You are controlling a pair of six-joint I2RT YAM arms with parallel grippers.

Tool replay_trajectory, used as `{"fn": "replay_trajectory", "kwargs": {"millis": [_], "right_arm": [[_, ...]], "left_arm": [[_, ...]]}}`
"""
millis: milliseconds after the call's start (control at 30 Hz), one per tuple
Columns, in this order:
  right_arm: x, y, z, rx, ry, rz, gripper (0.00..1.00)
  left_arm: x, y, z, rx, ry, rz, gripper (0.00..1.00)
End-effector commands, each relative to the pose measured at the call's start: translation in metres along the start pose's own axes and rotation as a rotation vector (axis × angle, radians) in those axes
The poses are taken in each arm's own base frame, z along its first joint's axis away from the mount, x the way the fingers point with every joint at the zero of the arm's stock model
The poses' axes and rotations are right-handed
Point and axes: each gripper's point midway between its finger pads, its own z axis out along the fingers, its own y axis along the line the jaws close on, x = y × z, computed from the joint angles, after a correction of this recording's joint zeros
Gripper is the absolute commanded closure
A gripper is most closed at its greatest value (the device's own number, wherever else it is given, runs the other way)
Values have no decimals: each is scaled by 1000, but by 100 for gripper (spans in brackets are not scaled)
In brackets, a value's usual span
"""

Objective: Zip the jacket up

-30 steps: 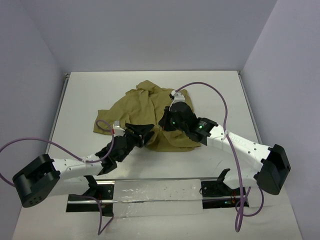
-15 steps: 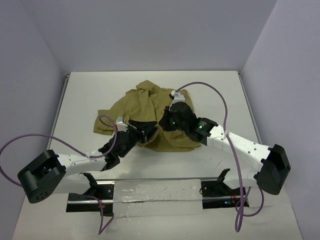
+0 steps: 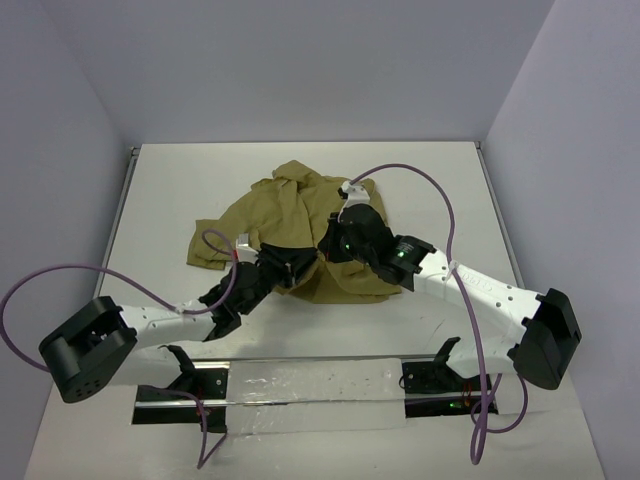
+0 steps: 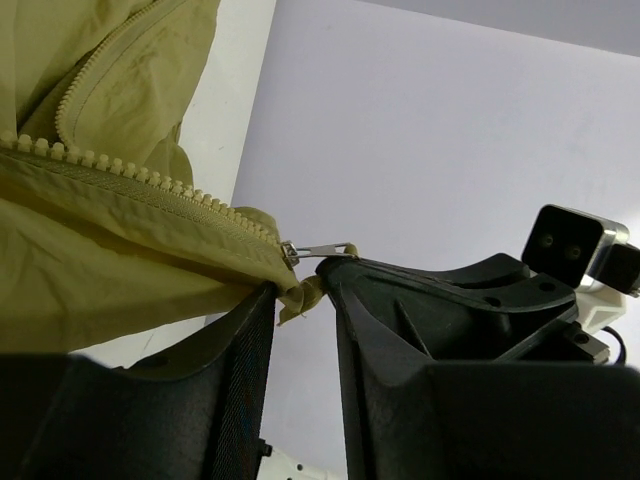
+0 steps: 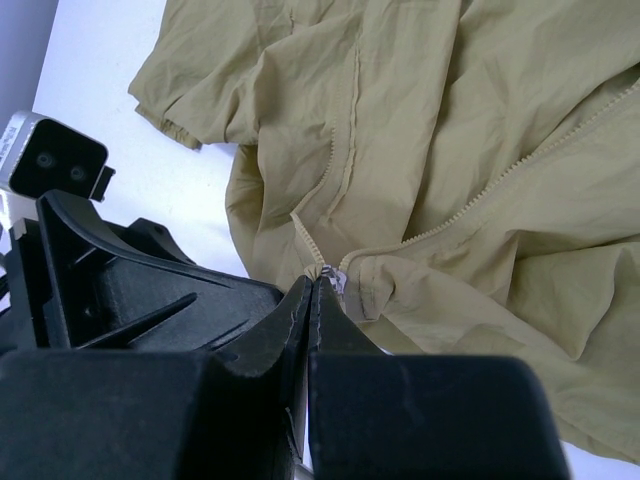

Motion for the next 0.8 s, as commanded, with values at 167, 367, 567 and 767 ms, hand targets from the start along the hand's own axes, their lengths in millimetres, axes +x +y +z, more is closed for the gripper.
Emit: {"fn": "replay_trajectory", "kwargs": {"millis": [167, 367, 567, 767], "right_arm": [[-17, 8, -13, -14, -60, -15, 100], [-16, 7, -16, -12, -51, -40, 100], [-12, 6, -18, -6, -20, -85, 100], [-12, 6, -10, 5, 31, -140, 100]], "left_arm": [[11, -26, 6, 95, 58, -52, 82], [10, -27, 5, 101, 57, -44, 100], [17, -34, 5, 128, 132, 30, 100], [34, -43, 8, 224, 375, 114, 100]]}}
